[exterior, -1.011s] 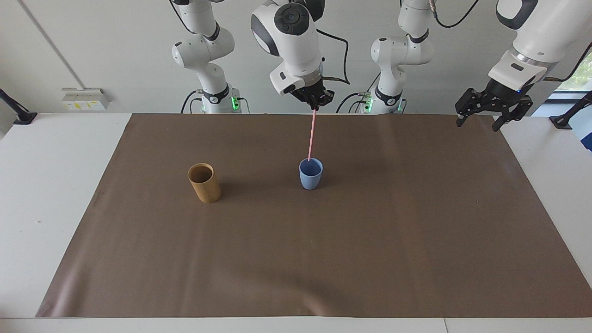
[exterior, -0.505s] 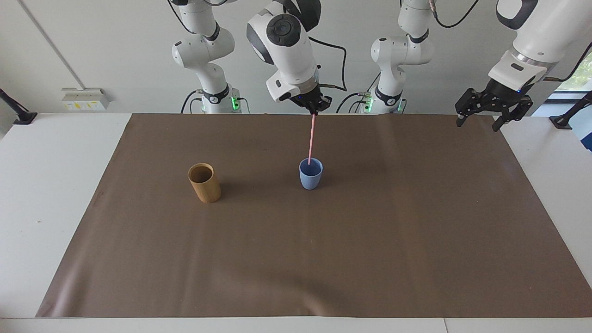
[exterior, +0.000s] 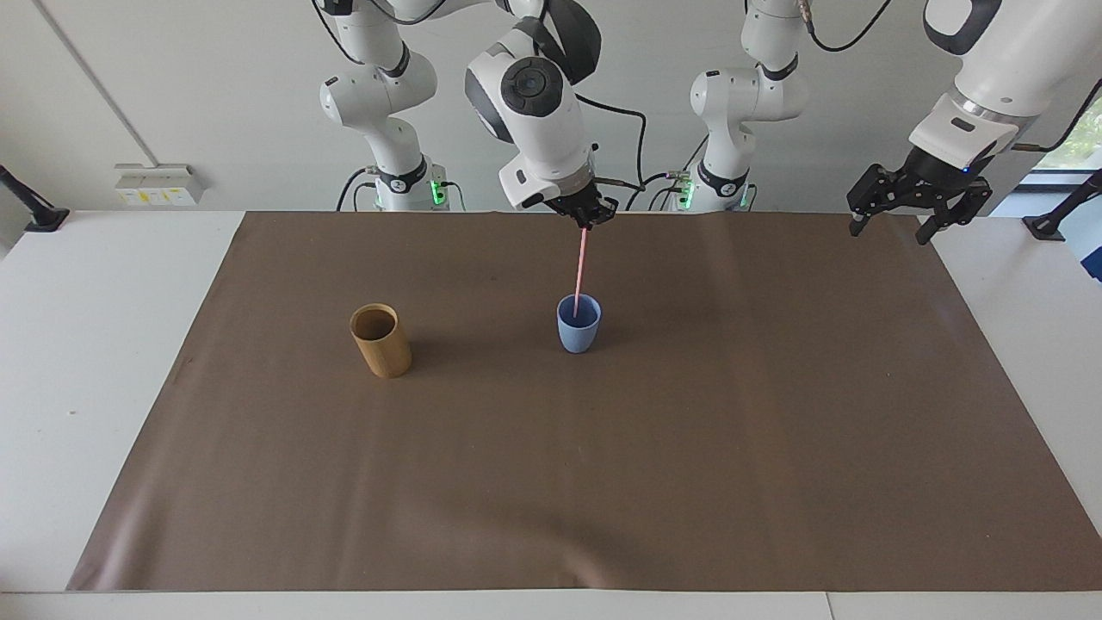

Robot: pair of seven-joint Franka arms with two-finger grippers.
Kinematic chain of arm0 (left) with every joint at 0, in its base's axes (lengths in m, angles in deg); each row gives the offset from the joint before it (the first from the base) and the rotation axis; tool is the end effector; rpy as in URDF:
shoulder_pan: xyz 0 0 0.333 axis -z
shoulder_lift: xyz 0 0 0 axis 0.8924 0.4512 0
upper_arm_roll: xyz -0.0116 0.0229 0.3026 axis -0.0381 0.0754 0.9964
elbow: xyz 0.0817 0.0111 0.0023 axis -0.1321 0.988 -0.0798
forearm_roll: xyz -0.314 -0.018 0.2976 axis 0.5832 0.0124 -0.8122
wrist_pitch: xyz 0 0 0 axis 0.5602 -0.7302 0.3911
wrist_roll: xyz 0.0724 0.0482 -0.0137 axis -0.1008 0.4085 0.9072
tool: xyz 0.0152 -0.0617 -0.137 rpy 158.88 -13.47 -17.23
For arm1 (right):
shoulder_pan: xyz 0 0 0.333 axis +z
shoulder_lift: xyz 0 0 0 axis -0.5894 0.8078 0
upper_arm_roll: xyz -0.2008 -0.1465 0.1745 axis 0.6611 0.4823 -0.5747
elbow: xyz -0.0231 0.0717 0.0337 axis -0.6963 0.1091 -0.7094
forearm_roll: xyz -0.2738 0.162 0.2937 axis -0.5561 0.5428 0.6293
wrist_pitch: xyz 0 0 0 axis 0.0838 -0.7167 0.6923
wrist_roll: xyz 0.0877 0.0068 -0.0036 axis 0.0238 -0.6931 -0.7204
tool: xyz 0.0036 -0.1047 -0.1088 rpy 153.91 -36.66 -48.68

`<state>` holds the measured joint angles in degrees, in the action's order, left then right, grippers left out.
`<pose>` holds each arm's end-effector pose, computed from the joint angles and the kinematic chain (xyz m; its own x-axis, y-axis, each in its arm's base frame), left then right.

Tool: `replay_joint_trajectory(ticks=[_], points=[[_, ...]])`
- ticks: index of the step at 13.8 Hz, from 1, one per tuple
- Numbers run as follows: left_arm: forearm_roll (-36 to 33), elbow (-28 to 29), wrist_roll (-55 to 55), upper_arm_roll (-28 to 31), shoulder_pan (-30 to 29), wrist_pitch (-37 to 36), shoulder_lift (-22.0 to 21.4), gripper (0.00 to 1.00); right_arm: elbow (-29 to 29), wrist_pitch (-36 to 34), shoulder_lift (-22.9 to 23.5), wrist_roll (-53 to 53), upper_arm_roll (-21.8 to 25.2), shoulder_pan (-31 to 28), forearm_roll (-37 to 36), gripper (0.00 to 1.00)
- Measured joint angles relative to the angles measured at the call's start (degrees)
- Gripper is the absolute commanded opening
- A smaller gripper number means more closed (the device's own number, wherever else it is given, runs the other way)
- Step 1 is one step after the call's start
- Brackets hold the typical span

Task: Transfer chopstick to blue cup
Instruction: 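Lift the pink chopstick and carry it over the blue cup, then lower the chopstick into the blue cup and open the right gripper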

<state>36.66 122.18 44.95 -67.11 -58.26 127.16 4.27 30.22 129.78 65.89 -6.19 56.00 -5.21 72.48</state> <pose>0.5930 -0.0185 0.5881 0.9793 -0.1994 0.0357 -0.2007 -0.9790 0.0370 0.5008 0.4094 0.4487 0.8472 -0.3817 -0.3696 -0.4466 -0.8884 -0.1062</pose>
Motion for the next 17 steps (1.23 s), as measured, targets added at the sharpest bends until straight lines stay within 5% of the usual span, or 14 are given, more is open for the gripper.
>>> replay_joint_trajectory(ticks=[2, 4, 9, 14, 17], points=[[0.0, 0.0, 0.0, 0.0, 0.0, 0.0, 0.0, 1.0, 0.0, 0.1, 0.0, 0.0, 0.0, -0.3, 0.0, 0.58], [0.0, 0.0, 0.0, 0.0, 0.0, 0.0, 0.0, 1.0, 0.0, 0.3, 0.0, 0.0, 0.0, -0.5, 0.0, 0.95], [0.0, 0.0, 0.0, 0.0, 0.0, 0.0, 0.0, 1.0, -0.4, 0.5, 0.0, -0.6, 0.0, -0.4, -1.2, 1.0], [0.0, 0.0, 0.0, 0.0, 0.0, 0.0, 0.0, 1.0, -2.2, 0.5, -2.7, -8.1, 0.4, -1.2, -12.7, 1.0], [0.0, 0.0, 0.0, 0.0, 0.0, 0.0, 0.0, 1.0, -2.4, 0.5, -6.4, -17.7, 0.7, -6.7, -18.6, 1.0]])
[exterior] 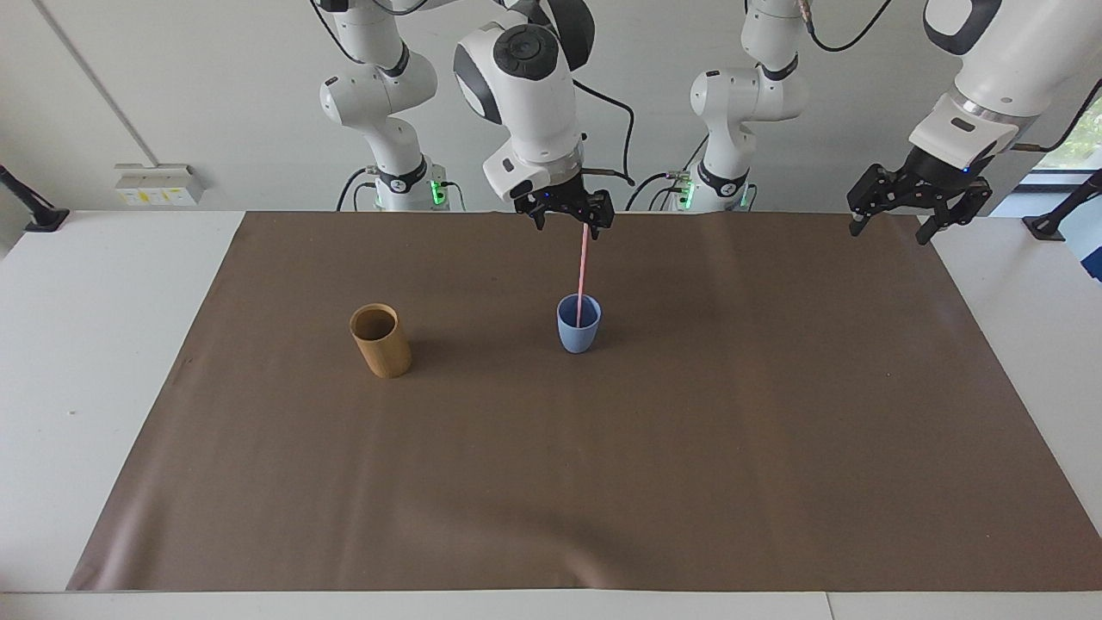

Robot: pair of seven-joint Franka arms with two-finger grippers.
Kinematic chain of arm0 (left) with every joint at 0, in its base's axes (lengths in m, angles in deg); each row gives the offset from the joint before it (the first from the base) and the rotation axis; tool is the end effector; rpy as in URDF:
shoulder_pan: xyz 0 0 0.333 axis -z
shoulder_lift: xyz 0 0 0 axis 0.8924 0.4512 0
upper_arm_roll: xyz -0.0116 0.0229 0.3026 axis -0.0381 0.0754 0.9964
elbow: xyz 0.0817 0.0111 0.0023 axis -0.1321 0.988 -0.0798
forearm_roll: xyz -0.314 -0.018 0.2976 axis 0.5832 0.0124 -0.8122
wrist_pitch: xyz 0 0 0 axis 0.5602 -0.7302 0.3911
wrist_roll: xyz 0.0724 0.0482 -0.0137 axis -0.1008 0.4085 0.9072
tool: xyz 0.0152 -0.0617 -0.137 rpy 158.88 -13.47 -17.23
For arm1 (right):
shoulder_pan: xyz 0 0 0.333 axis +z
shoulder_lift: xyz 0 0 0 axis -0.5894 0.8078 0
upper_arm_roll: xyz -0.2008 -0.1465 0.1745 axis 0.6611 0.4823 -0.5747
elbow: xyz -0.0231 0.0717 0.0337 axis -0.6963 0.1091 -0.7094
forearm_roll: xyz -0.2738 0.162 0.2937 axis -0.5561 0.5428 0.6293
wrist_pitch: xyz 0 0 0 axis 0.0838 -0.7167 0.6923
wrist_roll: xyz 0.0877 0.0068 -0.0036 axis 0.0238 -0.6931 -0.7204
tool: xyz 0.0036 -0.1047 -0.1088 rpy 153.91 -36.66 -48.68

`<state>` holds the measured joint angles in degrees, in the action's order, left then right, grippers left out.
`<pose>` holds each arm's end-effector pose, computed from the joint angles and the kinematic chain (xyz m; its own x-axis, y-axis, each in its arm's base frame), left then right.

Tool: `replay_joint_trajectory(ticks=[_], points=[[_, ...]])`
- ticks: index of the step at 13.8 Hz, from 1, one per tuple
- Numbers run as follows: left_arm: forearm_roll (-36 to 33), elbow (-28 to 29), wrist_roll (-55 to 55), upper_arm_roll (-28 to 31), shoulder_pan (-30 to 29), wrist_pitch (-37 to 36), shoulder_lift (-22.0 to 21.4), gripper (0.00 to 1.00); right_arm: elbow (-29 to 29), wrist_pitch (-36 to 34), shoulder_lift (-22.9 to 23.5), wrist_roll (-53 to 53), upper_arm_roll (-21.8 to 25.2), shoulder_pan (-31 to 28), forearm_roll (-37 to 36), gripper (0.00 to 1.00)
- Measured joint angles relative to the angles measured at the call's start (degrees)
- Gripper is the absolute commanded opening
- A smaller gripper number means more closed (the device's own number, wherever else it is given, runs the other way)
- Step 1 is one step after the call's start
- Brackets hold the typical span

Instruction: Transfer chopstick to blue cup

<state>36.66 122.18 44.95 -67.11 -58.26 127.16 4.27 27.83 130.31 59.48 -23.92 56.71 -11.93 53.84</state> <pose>0.5930 -0.0185 0.5881 0.9793 -0.1994 0.0357 -0.2007 -0.9790 0.0370 0.5586 0.2978 0.5325 0.9793 -0.2020 0.0113 -0.2006 -0.9767 -0.0759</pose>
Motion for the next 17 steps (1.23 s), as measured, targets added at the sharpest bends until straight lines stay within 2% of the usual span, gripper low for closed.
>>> replay_joint_trajectory(ticks=[3, 9, 13, 17], points=[[0.0, 0.0, 0.0, 0.0, 0.0, 0.0, 0.0, 1.0, 0.0, -0.1, -3.1, -8.3, 0.3, -6.5, -1.9, 1.0], [0.0, 0.0, 0.0, 0.0, 0.0, 0.0, 0.0, 1.0, -2.7, -2.3, -5.6, -9.3, 0.6, -9.5, -4.2, 1.0], [0.0, 0.0, 0.0, 0.0, 0.0, 0.0, 0.0, 1.0, -4.7, -4.2, -6.7, -11.8, 0.8, -14.1, -4.2, 1.0], [0.0, 0.0, 0.0, 0.0, 0.0, 0.0, 0.0, 1.0, -4.9, -6.7, -9.7, -14.6, 0.9, -19.8, -4.2, 1.0]])
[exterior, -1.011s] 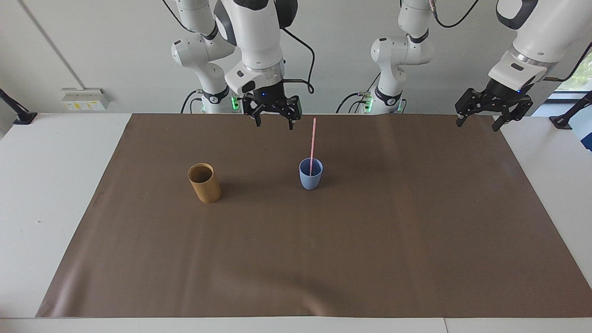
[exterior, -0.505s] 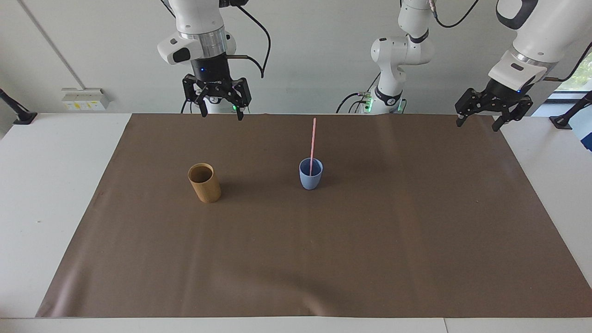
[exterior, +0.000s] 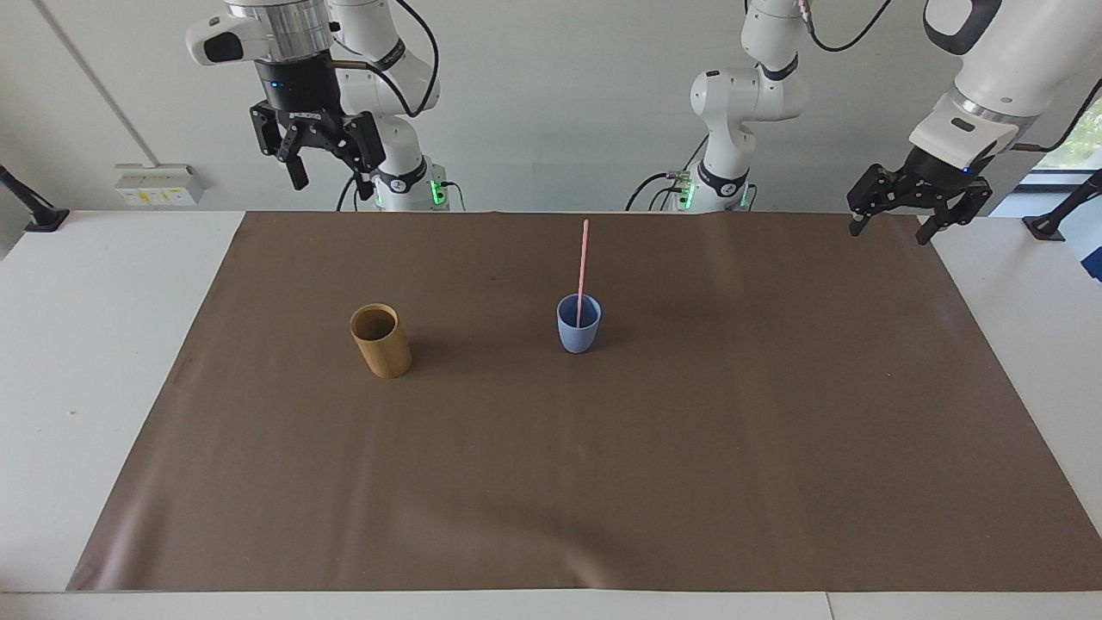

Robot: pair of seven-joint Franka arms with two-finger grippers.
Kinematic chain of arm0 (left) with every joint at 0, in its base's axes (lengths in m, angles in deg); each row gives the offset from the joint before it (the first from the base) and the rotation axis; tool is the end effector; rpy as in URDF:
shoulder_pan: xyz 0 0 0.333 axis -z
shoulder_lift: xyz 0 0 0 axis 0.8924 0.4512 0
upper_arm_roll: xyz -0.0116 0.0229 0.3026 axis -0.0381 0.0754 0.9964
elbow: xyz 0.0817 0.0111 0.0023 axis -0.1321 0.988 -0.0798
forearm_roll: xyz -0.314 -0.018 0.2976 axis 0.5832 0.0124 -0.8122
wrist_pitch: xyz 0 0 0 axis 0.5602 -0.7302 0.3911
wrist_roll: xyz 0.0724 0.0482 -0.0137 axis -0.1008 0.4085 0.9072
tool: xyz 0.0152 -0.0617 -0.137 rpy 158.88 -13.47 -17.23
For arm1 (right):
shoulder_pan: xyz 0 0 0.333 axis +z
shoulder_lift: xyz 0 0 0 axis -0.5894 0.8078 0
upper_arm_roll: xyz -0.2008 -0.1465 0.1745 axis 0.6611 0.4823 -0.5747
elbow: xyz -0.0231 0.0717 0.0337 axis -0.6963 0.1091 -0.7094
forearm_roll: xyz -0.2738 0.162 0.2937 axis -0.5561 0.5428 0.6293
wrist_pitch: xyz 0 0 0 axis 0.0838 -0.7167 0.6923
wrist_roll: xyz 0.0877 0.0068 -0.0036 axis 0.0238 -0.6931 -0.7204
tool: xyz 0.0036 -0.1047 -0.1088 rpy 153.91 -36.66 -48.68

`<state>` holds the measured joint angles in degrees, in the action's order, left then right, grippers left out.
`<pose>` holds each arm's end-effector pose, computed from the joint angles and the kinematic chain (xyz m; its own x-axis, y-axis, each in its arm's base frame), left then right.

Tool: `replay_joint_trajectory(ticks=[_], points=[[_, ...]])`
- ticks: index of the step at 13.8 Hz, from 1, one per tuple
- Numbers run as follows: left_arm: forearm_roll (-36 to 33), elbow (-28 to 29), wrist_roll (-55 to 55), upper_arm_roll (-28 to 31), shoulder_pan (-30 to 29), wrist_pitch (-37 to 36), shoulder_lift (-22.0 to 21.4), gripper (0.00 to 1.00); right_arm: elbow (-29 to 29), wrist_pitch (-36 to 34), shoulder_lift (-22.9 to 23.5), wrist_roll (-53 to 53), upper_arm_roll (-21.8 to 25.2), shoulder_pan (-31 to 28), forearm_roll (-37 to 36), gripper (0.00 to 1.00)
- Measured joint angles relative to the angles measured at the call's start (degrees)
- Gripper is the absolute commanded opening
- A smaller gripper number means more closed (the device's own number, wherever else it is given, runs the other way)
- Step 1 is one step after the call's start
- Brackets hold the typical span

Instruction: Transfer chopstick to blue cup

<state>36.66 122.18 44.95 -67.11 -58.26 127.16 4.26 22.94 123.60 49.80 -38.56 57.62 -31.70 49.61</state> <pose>0.5929 -0.0185 0.5882 0.9793 -0.1994 0.0359 -0.2007 -0.9790 0.0370 0.5708 0.0662 0.6672 0.9354 -0.2995 0.1877 -0.2951 -0.9541 -0.0518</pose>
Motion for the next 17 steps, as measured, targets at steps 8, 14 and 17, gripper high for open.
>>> replay_joint_trajectory(ticks=[8, 14, 17], points=[[0.0, 0.0, 0.0, 0.0, 0.0, 0.0, 0.0, 1.0, 1.9, -5.8, 0.5, -9.8, 1.4, -5.3, 0.1, 1.0], [0.0, 0.0, 0.0, 0.0, 0.0, 0.0, 0.0, 1.0, 4.9, -5.9, 1.5, -10.1, 1.4, -6.0, 0.1, 1.0], [0.0, 0.0, 0.0, 0.0, 0.0, 0.0, 0.0, 1.0, 4.6, -5.5, 1.5, -12.5, 1.0, -6.0, 0.1, 1.0]])
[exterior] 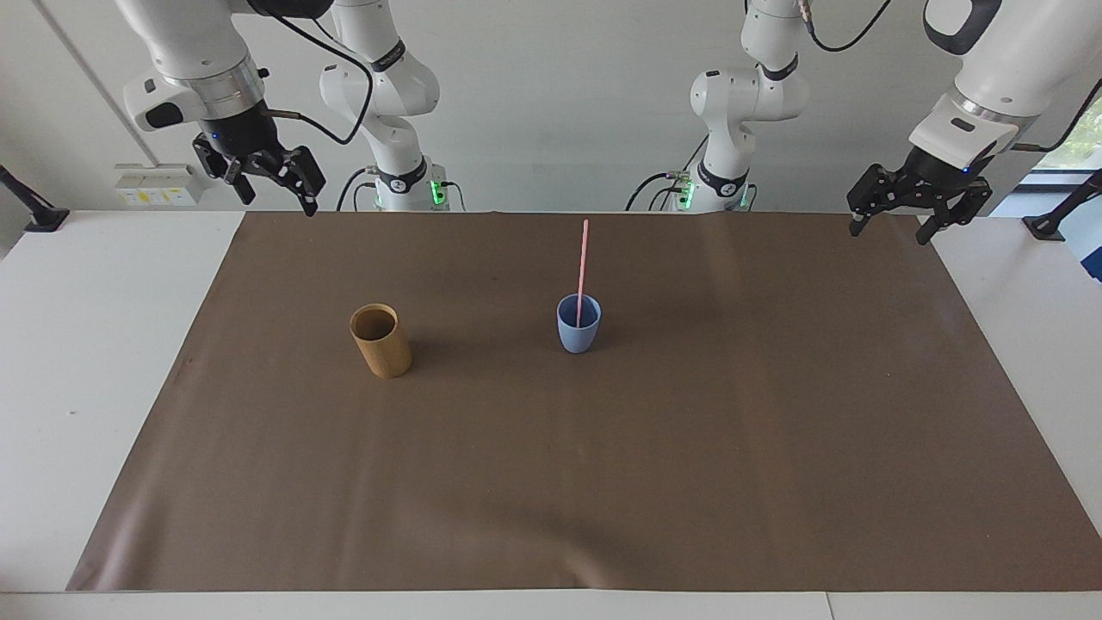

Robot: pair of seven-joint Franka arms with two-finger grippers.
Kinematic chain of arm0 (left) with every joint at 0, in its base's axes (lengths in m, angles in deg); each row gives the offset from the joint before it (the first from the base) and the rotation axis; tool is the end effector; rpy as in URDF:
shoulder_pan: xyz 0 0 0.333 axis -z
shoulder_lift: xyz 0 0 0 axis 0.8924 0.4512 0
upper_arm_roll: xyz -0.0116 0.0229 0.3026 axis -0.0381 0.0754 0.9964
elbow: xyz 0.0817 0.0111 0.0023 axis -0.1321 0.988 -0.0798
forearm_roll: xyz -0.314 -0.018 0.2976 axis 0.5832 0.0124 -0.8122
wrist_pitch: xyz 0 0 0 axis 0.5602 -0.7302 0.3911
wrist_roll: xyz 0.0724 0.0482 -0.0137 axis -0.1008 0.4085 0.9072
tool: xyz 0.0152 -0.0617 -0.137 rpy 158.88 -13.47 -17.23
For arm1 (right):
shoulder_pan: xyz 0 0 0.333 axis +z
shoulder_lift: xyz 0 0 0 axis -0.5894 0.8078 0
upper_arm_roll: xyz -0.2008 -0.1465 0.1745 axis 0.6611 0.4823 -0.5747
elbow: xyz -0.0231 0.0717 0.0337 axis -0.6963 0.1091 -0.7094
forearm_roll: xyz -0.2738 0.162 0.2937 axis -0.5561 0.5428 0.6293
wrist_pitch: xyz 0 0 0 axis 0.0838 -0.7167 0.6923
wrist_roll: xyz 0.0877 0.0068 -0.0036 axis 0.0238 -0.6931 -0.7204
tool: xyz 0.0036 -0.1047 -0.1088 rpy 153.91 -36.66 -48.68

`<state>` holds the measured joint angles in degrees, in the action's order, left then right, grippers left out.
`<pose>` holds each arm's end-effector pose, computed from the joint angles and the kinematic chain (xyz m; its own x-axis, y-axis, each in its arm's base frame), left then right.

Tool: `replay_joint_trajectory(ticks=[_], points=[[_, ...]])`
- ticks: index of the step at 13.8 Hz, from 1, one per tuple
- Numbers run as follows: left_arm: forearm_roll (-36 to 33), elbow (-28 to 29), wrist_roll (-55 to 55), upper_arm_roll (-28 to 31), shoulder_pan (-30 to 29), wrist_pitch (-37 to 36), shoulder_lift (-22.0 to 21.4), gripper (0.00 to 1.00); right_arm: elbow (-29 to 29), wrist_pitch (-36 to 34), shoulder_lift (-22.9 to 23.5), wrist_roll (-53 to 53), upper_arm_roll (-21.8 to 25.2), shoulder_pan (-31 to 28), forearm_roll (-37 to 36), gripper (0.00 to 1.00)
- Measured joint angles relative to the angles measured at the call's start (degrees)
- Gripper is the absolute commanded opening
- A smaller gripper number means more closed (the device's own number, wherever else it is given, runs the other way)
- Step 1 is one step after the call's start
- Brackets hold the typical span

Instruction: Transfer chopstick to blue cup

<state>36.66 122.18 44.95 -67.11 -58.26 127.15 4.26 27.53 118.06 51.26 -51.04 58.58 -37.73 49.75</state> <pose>0.5929 -0.0185 0.5882 0.9793 -0.1994 0.0357 -0.2007 -0.9790 0.0370 0.5679 -0.0043 0.6017 0.9782 -0.2076 -0.0032 -0.2074 -0.9779 0.0268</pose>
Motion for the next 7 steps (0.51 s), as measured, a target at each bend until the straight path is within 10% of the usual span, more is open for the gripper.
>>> replay_joint_trajectory(ticks=[7], points=[[0.0, 0.0, 0.0, 0.0, 0.0, 0.0, 0.0, 1.0, -0.4, 0.0, 0.4, -1.3, 6.9, 4.4, 0.3, 1.0]])
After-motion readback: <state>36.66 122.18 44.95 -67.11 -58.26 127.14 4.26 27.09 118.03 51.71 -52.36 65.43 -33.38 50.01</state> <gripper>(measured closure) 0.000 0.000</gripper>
